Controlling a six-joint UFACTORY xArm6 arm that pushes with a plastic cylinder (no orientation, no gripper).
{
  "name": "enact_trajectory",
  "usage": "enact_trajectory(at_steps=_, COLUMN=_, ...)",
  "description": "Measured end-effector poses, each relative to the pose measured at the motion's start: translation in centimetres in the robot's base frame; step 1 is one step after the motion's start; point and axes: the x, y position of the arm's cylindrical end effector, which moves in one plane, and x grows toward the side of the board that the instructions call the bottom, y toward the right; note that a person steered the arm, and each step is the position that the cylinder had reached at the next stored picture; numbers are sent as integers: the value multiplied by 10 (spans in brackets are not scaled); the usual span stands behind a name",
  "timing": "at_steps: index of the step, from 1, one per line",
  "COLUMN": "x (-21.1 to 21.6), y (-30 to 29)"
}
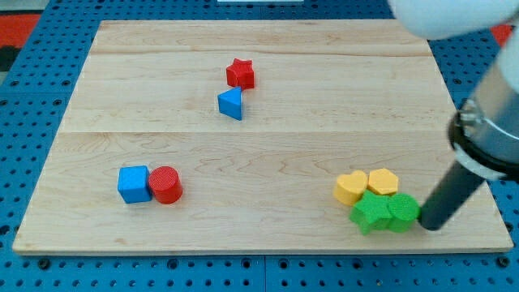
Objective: Push group of blocks slightly left
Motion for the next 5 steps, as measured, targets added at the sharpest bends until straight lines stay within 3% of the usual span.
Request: enact_trajectory(at_steps=5, x=-52, y=-97)
